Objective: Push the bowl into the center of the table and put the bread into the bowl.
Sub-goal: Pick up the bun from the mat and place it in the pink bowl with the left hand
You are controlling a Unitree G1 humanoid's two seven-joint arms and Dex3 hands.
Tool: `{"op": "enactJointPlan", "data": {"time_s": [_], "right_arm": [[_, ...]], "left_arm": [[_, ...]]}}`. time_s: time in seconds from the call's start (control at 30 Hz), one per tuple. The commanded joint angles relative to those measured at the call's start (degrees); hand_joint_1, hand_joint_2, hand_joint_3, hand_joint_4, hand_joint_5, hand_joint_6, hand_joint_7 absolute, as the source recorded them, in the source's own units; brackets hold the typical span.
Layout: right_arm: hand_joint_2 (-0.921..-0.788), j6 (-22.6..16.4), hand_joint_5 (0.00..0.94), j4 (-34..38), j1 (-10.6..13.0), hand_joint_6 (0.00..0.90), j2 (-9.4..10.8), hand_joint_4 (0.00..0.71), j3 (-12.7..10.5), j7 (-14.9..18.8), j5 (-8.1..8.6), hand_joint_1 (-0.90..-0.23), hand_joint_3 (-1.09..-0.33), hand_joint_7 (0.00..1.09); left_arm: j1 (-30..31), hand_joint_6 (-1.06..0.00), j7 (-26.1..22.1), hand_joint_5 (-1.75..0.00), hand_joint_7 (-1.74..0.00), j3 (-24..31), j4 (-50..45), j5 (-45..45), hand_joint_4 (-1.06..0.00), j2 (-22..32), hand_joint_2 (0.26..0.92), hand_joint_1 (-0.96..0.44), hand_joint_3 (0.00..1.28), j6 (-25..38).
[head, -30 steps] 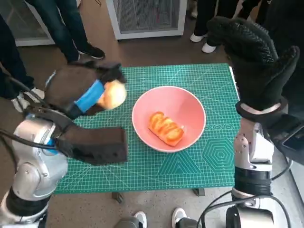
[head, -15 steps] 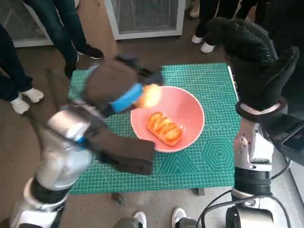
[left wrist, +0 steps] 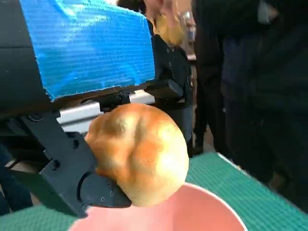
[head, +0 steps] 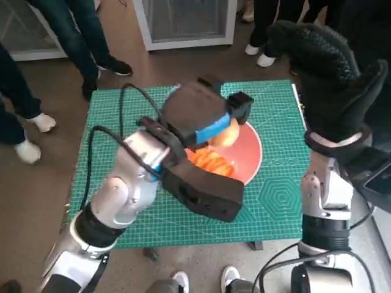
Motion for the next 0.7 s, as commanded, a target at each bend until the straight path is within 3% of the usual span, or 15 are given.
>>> {"op": "enactJointPlan", "data": {"time_s": [0.03, 0.27, 0.37, 0.4, 0.43, 0.47, 0.5, 0.6, 0.7], "right_arm": [[-0.921, -0.1, 0.000, -0.1, 1.3, 0.234, -0.5, 0.335, -0.2, 0.2, -0.18, -0.667, -0.762, 0.40], [-0.921, -0.2, 0.000, 0.0, 1.4, 0.236, -0.5, 0.333, -0.3, 0.0, -0.36, -0.668, -0.761, 0.41], [-0.921, -0.3, 0.000, 0.1, 1.3, 0.236, -0.6, 0.333, -0.4, -0.2, -0.52, -0.668, -0.761, 0.41], [-0.921, -0.3, 0.000, 0.2, 1.3, 0.236, -0.6, 0.333, -0.4, -0.3, -0.57, -0.668, -0.761, 0.41], [-0.921, -0.4, 0.000, 0.3, 1.3, 0.236, -0.6, 0.333, -0.4, -0.3, -0.62, -0.668, -0.761, 0.41], [-0.921, -0.4, 0.000, 0.3, 1.3, 0.234, -0.6, 0.333, -0.4, -0.4, -0.65, -0.668, -0.761, 0.41], [-0.921, -0.4, 0.000, 0.4, 1.2, 0.234, -0.5, 0.333, -0.4, -0.4, -0.66, -0.668, -0.761, 0.41], [-0.921, -0.4, 0.000, 0.7, 1.1, 0.229, -0.5, 0.333, -0.5, -0.2, -0.43, -0.668, -0.760, 0.40], [-0.921, 0.1, 0.000, 0.9, 0.8, 0.227, -0.6, 0.333, -0.7, 0.1, 0.22, -0.669, -0.758, 0.40]], "left_arm": [[-1.2, -0.46, 1.7, -1.58, -1.54, -0.5, 3.6, -0.5, -0.45, -0.2, 0.576, 0.00, 0.87, -2.1], [-0.6, -0.49, 0.9, -1.44, -1.41, -0.2, 7.1, -1.8, -0.49, -0.7, 0.719, 0.00, 0.58, -2.5], [-0.6, -0.50, -3.8, -1.38, -1.35, 0.3, 7.4, -3.0, -0.50, -2.2, 0.825, 0.00, 0.38, 2.5], [-0.8, -0.46, -5.4, -1.39, -1.24, 0.2, 7.3, -3.2, -0.50, -2.6, 0.844, 0.07, 0.35, 4.1], [-0.9, -0.42, -7.4, -1.40, -1.02, 0.3, 7.0, -3.3, -0.50, -3.0, 0.872, 0.17, 0.31, 6.2], [-0.9, -0.34, -8.8, -1.01, -0.78, 0.3, 6.7, -3.4, -0.35, -3.2, 0.828, 0.07, 0.24, 7.7], [-0.9, -0.30, -10.2, -0.68, -0.59, 0.2, 6.2, -3.5, -0.30, -3.3, 0.806, 0.01, 0.19, 9.0], [-0.9, -0.20, -12.9, -0.22, -0.32, -0.1, 5.0, -3.3, -0.16, -3.1, 0.768, -0.18, 0.10, 11.1], [-0.8, -0.15, -13.3, -0.08, -0.21, -0.2, 4.3, -3.4, -0.07, -2.2, 0.759, -0.32, 0.07, 10.5]]}}
